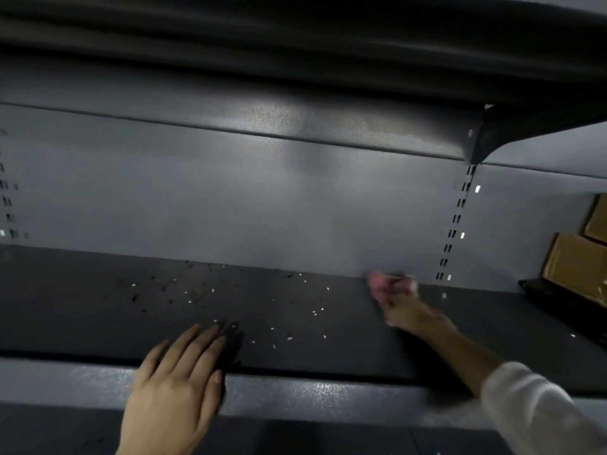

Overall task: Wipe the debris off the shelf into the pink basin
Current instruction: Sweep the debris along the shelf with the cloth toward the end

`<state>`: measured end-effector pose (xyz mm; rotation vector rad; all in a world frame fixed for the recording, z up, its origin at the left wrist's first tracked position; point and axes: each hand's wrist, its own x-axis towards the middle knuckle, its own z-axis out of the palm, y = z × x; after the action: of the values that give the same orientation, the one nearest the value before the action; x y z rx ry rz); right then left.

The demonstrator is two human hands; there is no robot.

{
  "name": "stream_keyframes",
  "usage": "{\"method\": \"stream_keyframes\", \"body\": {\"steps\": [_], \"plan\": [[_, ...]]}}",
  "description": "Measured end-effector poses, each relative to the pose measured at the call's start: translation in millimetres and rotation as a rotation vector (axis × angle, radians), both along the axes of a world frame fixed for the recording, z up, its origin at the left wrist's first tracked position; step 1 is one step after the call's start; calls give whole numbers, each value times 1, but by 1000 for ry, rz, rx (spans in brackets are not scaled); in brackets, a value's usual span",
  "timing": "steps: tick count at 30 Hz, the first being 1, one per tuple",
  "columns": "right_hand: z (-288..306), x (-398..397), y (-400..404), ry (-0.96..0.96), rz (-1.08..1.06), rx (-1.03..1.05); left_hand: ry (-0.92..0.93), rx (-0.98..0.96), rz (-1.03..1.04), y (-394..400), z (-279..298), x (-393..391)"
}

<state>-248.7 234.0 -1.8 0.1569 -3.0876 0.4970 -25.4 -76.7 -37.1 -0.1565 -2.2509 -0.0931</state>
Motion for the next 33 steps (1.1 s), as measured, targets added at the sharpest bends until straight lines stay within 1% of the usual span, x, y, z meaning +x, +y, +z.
{"method": "stream_keyframes", "body": {"steps": [1, 3, 4, 6, 7, 9, 10, 11, 13, 14, 15, 16, 17, 18, 19, 20, 22, 24, 27, 30, 32, 33], "plan": [[4, 8, -29, 16, 145, -11, 2, 1, 5, 1, -1, -1], [6, 30, -87, -42, 369, -19, -6, -11, 18, 2, -2, 0], [9, 41, -108, -32, 435, -55, -11, -15, 23, 2, -2, 1], [9, 54, -135, 23, 494, -132, -17, -26, 22, 0, 0, 2], [13, 60, -139, 31, 486, -160, -21, -35, 23, -1, 1, 4], [23, 68, -127, -2, 401, -302, -29, -50, 34, -9, 4, 7], [28, 66, -113, 17, 346, -383, -36, -50, 45, -16, 5, 10], [31, 65, -93, 62, 300, -420, -45, -49, 54, -25, 6, 12], [33, 63, -46, 67, 197, -445, -60, -50, 62, -44, 8, 16], [30, 63, -21, 45, 137, -357, -55, -51, 61, -54, 7, 17], [26, 65, 0, 19, 67, -200, -46, -53, 56, -63, 7, 17], [22, 67, 12, 44, 21, -52, -38, -55, 50, -71, 8, 17], [17, 68, 14, 158, -19, 2, -36, -57, 44, -80, 8, 18], [11, 68, 7, 247, -34, -33, -35, -62, 36, -88, 9, 18], [10, 70, -7, 272, -24, -8, -35, -67, 27, -95, 11, 18], [10, 74, -25, 237, -35, -4, -33, -70, 13, -103, 12, 18], [5, 82, -62, 50, -54, 86, -20, -69, -18, -121, 11, 19], [1, 89, -99, -1, -4, 96, -9, -78, -42, -136, 8, 19], [5, 111, -167, -27, 109, 15, 7, -95, -87, -153, 6, 19], [10, 128, -224, -50, 253, -112, 26, -110, -123, -161, 7, 17], [12, 129, -238, -29, 243, -223, 18, -104, -135, -164, 7, 15], [15, 127, -239, 12, 234, -267, 16, -96, -140, -165, 8, 15]]}}
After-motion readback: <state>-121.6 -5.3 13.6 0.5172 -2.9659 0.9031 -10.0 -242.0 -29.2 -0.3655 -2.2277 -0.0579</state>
